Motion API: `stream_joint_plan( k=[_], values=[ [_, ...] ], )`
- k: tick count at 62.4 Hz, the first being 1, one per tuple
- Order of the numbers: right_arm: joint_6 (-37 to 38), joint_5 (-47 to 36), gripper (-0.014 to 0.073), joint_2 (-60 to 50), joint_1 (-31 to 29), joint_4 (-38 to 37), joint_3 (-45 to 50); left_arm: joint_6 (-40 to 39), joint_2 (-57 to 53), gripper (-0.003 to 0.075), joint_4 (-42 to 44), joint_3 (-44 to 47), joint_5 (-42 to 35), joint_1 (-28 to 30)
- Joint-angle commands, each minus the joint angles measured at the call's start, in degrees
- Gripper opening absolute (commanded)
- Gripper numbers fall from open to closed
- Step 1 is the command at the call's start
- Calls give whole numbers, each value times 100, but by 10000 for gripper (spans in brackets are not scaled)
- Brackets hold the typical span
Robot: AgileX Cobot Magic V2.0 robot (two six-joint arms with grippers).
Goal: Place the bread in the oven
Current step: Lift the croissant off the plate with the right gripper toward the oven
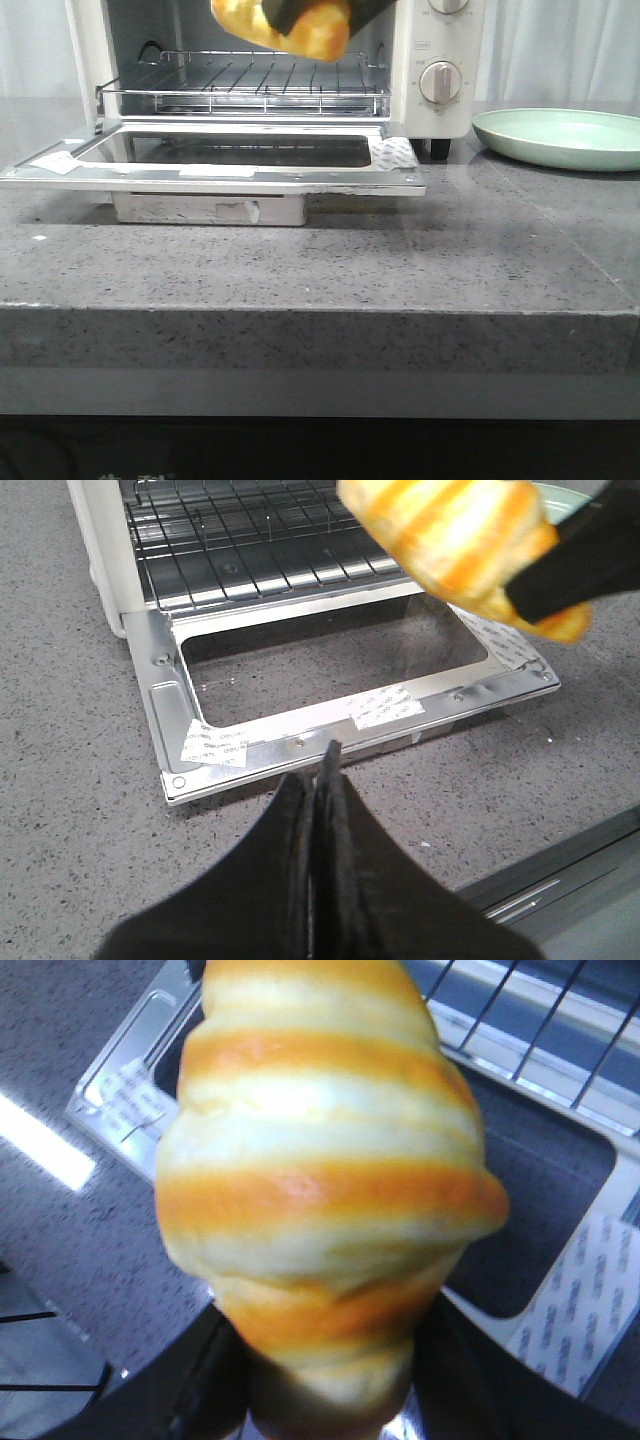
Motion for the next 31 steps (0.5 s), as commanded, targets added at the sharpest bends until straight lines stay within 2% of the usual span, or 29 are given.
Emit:
stream_joint_plan(
  k=[1, 13, 31],
  values=[
    [297, -175, 162, 123, -2, -431, -648, -21, -10, -18, -10, -169, -450, 8],
    [674, 224, 162, 800, -2, -1062, -1654, -21, -10, -18, -10, -169, -450, 8],
    [784, 670, 162, 1769, -2, -1769, -2960, -21, -10, -18, -10, -169, -450, 8]
  ],
)
